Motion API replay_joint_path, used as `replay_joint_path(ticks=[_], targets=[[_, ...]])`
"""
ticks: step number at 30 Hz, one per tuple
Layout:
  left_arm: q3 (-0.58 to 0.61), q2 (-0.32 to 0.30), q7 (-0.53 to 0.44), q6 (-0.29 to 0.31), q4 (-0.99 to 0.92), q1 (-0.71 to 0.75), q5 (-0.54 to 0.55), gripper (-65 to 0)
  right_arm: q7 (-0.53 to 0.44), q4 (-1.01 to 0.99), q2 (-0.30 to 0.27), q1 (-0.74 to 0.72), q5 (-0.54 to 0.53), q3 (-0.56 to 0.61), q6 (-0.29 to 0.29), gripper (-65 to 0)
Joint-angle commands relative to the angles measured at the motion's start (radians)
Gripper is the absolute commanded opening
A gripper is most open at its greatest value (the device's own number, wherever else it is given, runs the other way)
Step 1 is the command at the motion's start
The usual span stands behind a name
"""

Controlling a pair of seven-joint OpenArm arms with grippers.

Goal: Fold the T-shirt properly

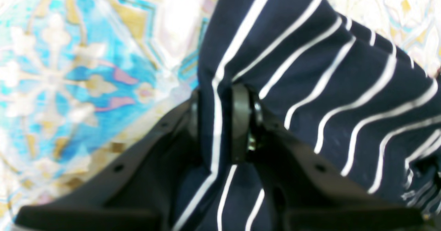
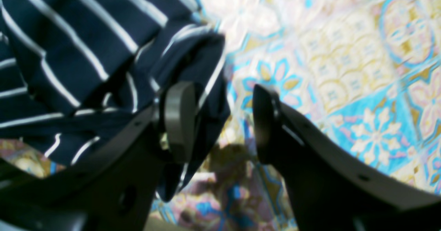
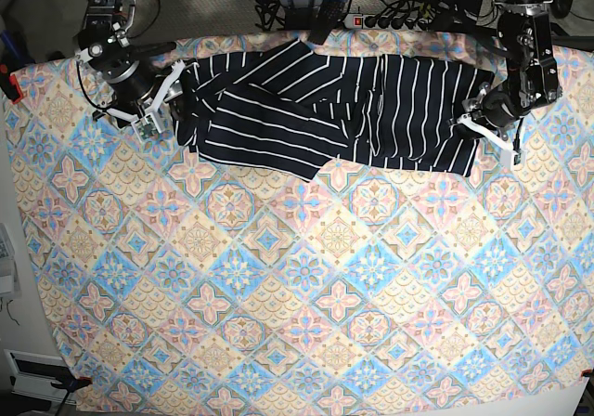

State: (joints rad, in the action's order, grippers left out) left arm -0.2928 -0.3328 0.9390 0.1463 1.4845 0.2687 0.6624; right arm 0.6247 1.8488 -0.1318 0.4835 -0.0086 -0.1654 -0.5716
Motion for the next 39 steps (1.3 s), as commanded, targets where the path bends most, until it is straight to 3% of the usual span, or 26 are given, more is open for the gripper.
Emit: replay_joint_path(ticks=[1, 4, 9, 13, 16, 30, 33, 39], targets=[[-0.026, -0.021, -0.01, 0.0, 0.014, -0.004, 0.007, -54.9, 0.005, 0.021, -0.022, -0.002, -0.014, -0.003, 0.0, -36.5], [-0.041, -0.021, -0.008, 0.0, 0.014, -0.003, 0.007, -54.9, 0.074, 0.021, -0.045, -0.004, -0.057, 0.0, -0.001, -30.4], [-0.036, -0.022, -0.008, 0.0, 0.014, -0.004, 0.007, -54.9, 0.139, 0.022, -0.105, -0.038, -0.316, -0.006, -0.001, -21.1], [-0.033, -0.021, -0.008, 0.0, 0.014, -0.006, 0.007, -54.9, 0.174, 0.021, -0.165, -0.052, -0.528, -0.006, -0.001, -19.4], [-0.033, -0.021, -0.008, 0.0, 0.014, -0.006, 0.007, -54.8, 0.194, 0.015, -0.171, -0.081, -0.618, -0.003, -0.001, -19.4], [-0.033, -0.021, -0.008, 0.0, 0.014, -0.006, 0.007, -54.8, 0.195, -0.134, -0.164, -0.116, -0.624, 0.108, -0.001, -19.3], [-0.033, -0.021, -0.008, 0.0, 0.014, -0.006, 0.007, -54.8, 0.183, -0.174, -0.121, -0.116, -0.623, 0.105, -0.001, -19.2], [-0.033, -0.019, -0.008, 0.0, 0.014, -0.006, 0.007, -54.8, 0.18, -0.283, -0.105, -0.124, -0.621, 0.108, -0.001, -19.2]])
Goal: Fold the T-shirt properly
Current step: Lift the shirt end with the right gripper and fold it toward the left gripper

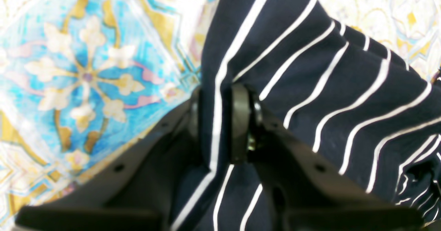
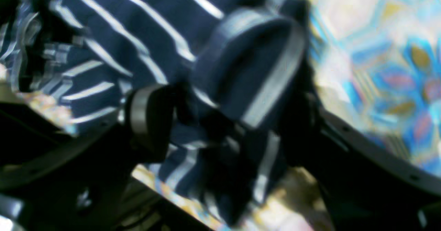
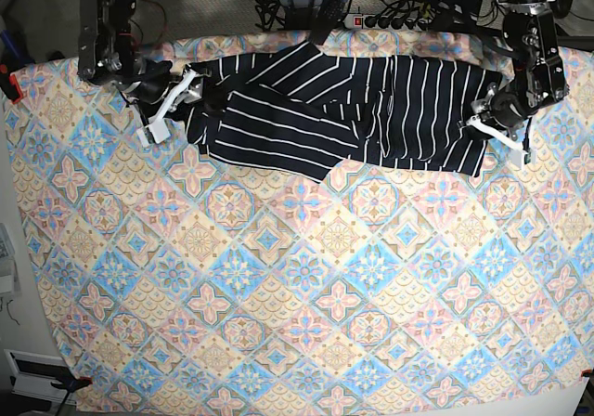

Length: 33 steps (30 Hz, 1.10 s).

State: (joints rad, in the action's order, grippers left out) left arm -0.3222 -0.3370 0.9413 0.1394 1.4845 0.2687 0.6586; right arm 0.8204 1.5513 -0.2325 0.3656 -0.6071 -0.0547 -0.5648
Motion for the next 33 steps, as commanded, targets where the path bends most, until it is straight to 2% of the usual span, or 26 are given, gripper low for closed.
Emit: replay_joint_path(ticks=[1, 4, 15, 24, 27, 29, 31, 33], targets=[[-0.004, -0.015, -0.011, 0.007, 0.014, -0.006, 0.011, -54.8, -0.019, 0.005, -0.003, -0.018, -0.023, -0.003, -0.008, -19.1], [-0.004, -0.015, -0.011, 0.007, 0.014, -0.006, 0.011, -54.8, -0.026, -0.028, -0.001, -0.029, -0.024, 0.0, -0.008, -19.1], [-0.004, -0.015, -0.011, 0.007, 0.014, -0.006, 0.011, -54.8, -0.028, -0.087, 0.002, -0.066, -0.027, 0.135, -0.008, -21.1], [-0.004, -0.015, -0.012, 0.007, 0.014, -0.007, 0.011, -54.8, -0.02, -0.11, 0.018, -0.067, -0.029, 0.138, -0.019, -38.6], [-0.004, -0.015, -0.012, 0.007, 0.014, -0.007, 0.011, -54.8, -0.017, -0.14, 0.02, -0.067, -0.029, 0.14, -0.047, -49.6], [-0.004, -0.014, -0.012, 0.007, 0.014, -0.007, 0.011, -54.8, -0.017, -0.14, 0.02, -0.067, -0.029, 0.138, -0.047, -58.8], [-0.004, -0.014, -0.012, 0.007, 0.014, -0.007, 0.011, -54.8, -0.017, -0.127, 0.02, -0.072, -0.029, 0.132, -0.047, -64.8], [-0.004, 0.0, -0.012, 0.007, 0.014, -0.007, 0.013, -54.8, -0.017, -0.105, 0.02, -0.109, -0.029, 0.137, -0.047, -65.0]])
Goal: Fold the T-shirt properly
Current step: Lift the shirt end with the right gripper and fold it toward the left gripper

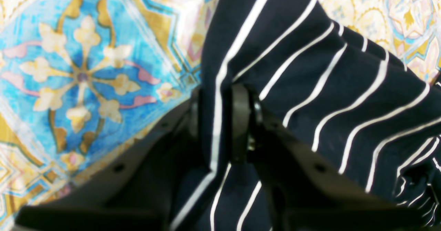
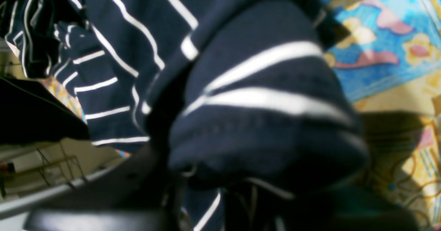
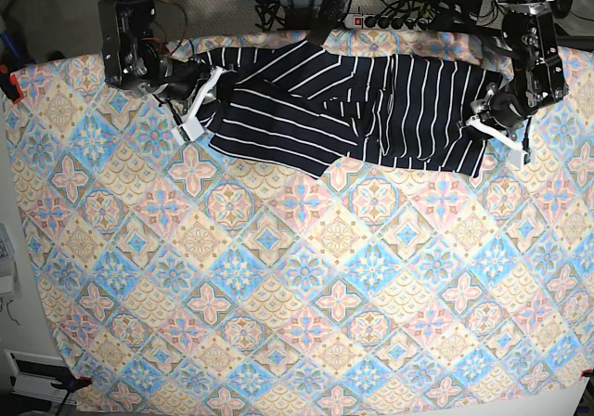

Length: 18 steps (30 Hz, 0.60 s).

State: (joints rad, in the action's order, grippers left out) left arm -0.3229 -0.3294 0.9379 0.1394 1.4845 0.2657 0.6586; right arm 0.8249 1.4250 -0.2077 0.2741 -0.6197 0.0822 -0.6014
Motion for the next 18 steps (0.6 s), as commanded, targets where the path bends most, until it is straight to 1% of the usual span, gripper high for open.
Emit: replay_joint_path(ticks=[1, 4, 8, 12, 18], targets=[[-0.005, 0.006, -0.009, 0.007, 0.014, -0.004, 0.013, -54.8, -0.02, 0.03, -0.005, -0.031, -0.016, 0.0, -0.01, -64.9], [-0.003, 0.029, -0.009, 0.007, 0.014, -0.004, 0.013, -54.8, -0.02, 0.05, -0.008, -0.072, -0.016, -0.006, -0.01, -64.9], [-0.003, 0.083, -0.009, 0.007, 0.014, -0.004, 0.013, -54.8, -0.02, 0.046, -0.011, -0.143, -0.012, -0.006, -0.01, -64.9], [-0.003, 0.134, -0.009, 0.007, 0.014, -0.007, 0.013, -54.8, -0.02, 0.044, -0.051, -0.21, -0.01, 0.001, -0.01, -64.8], [0.001, 0.204, -0.01, 0.007, 0.012, -0.053, 0.007, -54.8, -0.02, 0.052, -0.052, -0.292, -0.01, 0.003, -0.01, -64.8]])
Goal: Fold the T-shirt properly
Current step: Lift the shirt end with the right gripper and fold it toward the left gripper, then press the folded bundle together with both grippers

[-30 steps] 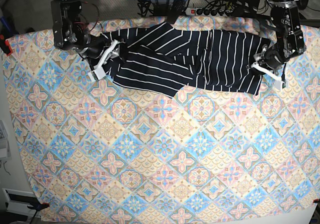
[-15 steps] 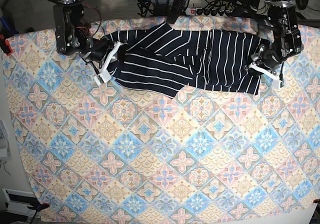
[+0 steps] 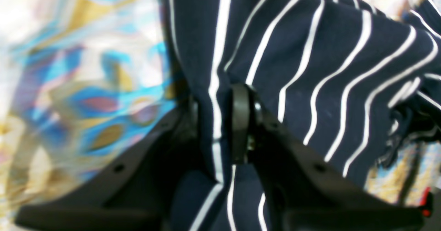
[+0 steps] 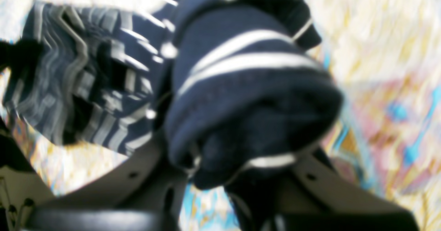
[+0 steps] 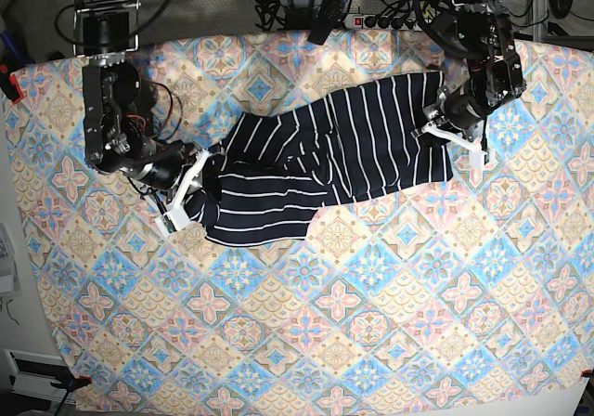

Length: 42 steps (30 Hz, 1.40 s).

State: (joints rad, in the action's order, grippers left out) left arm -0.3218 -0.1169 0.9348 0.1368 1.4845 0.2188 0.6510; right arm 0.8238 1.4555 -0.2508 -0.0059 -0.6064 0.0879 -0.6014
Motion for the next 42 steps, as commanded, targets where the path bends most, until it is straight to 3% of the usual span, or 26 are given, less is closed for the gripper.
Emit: replay_joint_path(ticks=[1, 5, 11, 14, 21, 25, 30, 32, 35, 39, 42], targets=[[0.014, -0.002, -0.007, 0.01, 0.011, -0.015, 0.013, -54.8, -0.019, 0.023, -0.009, -0.016, -0.023, -0.001, -0.01, -64.8], [0.043, 0.013, -0.01, 0.01, 0.009, -0.025, 0.013, -55.0, -0.019, 0.06, -0.003, -0.036, -0.028, 0.066, -0.012, -64.8], [0.043, 0.024, -0.046, 0.01, 0.006, -0.025, 0.011, -55.0, -0.027, 0.143, 0.02, -0.082, -0.027, 0.299, -0.012, -64.8], [0.043, 0.024, -0.047, 0.01, 0.006, -0.025, 0.011, -55.0, -0.022, 0.169, 0.067, -0.131, -0.025, 0.398, -0.012, -64.9], [0.043, 0.023, -0.047, 0.008, 0.009, -0.023, 0.011, -55.0, -0.021, 0.158, 0.138, -0.165, -0.025, 0.507, -0.012, -64.7], [0.042, 0.019, -0.044, 0.008, 0.012, -0.022, 0.011, -54.8, -0.024, 0.086, 0.141, -0.165, -0.023, 0.563, -0.012, -64.5], [0.042, 0.019, -0.04, 0.008, 0.014, -0.022, 0.013, -54.6, -0.03, 0.015, 0.143, -0.164, -0.022, 0.626, -0.012, -53.9], [0.04, 0.019, -0.023, 0.007, 0.018, -0.02, 0.014, -51.7, -0.03, 0.012, 0.143, -0.164, -0.022, 0.622, -0.012, -47.3], [0.036, 0.019, 0.011, 0.005, 0.06, -0.015, 0.014, -42.1, -0.03, 0.017, 0.143, -0.165, -0.022, 0.62, -0.01, -39.9], [0.036, 0.009, 0.016, 0.005, 0.098, -0.009, 0.017, -29.2, -0.03, 0.017, 0.144, -0.187, -0.022, 0.626, -0.01, -38.7], [0.036, -0.005, 0.01, 0.005, 0.112, 0.0, 0.019, -26.0, -0.027, 0.052, 0.144, -0.196, -0.022, 0.628, -0.01, -38.7]])
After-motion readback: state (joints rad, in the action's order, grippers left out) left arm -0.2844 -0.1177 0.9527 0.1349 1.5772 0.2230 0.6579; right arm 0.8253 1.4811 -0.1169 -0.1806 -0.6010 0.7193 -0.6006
